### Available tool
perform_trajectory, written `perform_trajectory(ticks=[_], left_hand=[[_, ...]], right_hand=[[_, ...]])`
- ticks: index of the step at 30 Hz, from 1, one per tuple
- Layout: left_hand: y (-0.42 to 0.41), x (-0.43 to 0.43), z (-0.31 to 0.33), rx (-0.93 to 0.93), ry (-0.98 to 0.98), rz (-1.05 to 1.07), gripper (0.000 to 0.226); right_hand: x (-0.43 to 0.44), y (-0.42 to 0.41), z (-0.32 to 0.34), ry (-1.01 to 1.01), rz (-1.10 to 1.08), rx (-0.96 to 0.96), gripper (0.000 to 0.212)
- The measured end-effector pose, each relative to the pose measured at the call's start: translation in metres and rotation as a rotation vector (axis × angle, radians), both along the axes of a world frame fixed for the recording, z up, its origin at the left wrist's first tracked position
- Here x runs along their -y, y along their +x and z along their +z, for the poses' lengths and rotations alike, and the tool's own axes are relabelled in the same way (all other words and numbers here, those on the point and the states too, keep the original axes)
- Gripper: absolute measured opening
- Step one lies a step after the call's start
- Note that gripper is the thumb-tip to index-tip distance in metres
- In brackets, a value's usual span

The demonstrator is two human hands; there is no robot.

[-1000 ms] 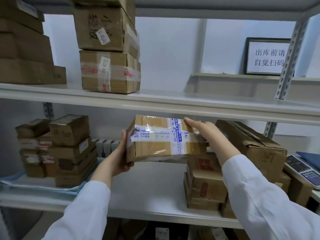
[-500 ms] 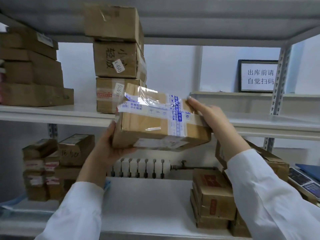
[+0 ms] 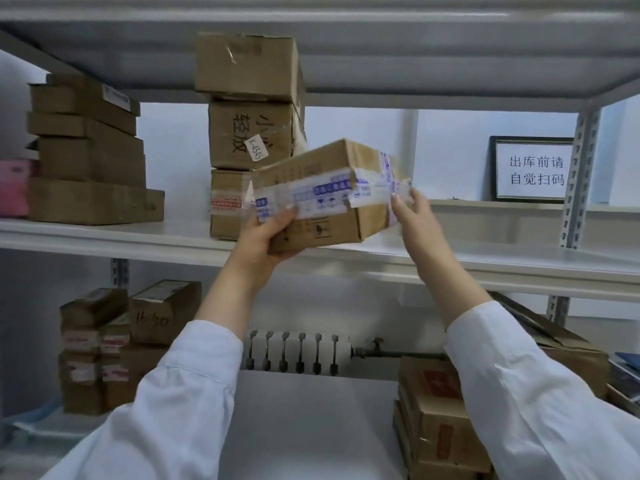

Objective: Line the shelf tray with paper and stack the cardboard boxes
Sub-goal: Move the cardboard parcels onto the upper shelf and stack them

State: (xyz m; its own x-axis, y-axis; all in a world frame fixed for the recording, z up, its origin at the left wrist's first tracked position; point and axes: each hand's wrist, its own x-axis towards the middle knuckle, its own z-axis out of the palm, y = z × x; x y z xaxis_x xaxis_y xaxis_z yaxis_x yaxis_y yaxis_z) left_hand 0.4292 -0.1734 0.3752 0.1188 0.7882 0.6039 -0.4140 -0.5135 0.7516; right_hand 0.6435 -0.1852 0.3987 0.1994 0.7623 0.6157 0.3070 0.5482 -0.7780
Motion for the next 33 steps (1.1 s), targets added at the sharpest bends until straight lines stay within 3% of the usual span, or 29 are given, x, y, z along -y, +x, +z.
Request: perform_trajectory(ticks=[2, 5, 8, 12, 14, 17, 22, 27, 33], left_hand=[[0.014, -0.007, 0.003, -0.022, -0.021, 0.085, 0.042], [0.033, -0.018, 0.002, -0.053, -0.046, 0.231, 0.032], [0.046, -0.030, -0.004, -0.176, -0.025, 0.380, 0.053], [0.048, -0.049, -0.009, -0.331, -0.004, 0.517, 0.085], [0.047, -0.057, -0.010, -0.374, -0.041, 0.541, 0.089], [0.046, -0.064, -0.014, -0.368, -0.097, 0.533, 0.072], [0.043, -0.067, -0.021, -0.347, 0.033, 0.780, 0.038], [0.041, -0.070, -0.022, -0.287, 0.007, 0.894, 0.031], [0.045, -0.073, -0.024, -0.294, -0.012, 0.909, 0.035]], right_hand=[[0.003, -0.002, -0.003, -0.044, 0.147, -0.016, 0.033], [-0.003, -0.001, -0.008, -0.110, 0.288, -0.069, 0.027], [-0.015, 0.001, -0.019, -0.097, 0.321, 0.058, 0.027], [-0.030, 0.008, -0.031, -0.049, 0.248, 0.064, 0.039], [-0.036, 0.010, -0.033, -0.023, 0.203, 0.063, 0.038], [-0.048, 0.011, -0.036, 0.016, 0.098, 0.056, 0.037], [-0.063, 0.008, -0.038, 0.040, 0.002, 0.091, 0.036], [-0.077, 0.006, -0.040, 0.055, -0.037, 0.147, 0.036], [-0.084, 0.010, -0.039, 0.002, -0.230, 0.288, 0.042]])
